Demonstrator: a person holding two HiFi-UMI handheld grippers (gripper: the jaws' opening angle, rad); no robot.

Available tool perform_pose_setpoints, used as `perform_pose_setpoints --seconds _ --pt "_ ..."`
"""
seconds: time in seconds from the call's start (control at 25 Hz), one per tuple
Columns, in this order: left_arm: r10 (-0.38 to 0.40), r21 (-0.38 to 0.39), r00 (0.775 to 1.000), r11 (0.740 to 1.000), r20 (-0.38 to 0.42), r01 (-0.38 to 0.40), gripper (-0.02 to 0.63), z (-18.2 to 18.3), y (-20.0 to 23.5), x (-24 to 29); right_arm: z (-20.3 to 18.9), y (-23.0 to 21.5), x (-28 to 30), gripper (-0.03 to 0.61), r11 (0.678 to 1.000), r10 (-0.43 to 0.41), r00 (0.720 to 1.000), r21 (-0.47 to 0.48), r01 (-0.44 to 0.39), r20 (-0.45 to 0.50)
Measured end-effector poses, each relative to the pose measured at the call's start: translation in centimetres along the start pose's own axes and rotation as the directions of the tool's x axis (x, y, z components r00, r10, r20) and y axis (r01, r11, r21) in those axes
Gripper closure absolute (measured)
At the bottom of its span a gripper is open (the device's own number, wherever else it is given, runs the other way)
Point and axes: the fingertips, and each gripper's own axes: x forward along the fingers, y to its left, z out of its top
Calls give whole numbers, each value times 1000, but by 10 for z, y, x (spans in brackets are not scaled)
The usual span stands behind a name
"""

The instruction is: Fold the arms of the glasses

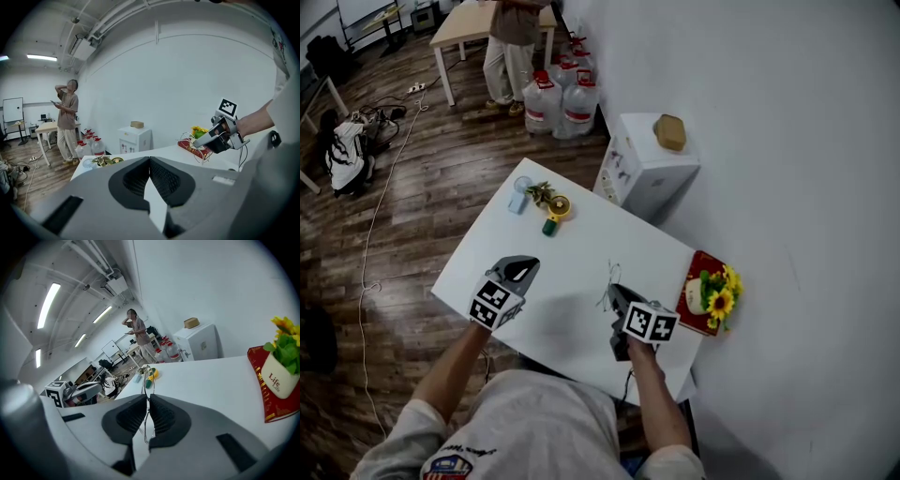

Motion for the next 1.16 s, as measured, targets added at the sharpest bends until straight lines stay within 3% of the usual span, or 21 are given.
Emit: perform_pose_setpoints --seconds 1.16 --pt "12 -17 999 1000 35 -11 607 15 18 0 6 15 7 555 1000 10 999 -29 -9 32"
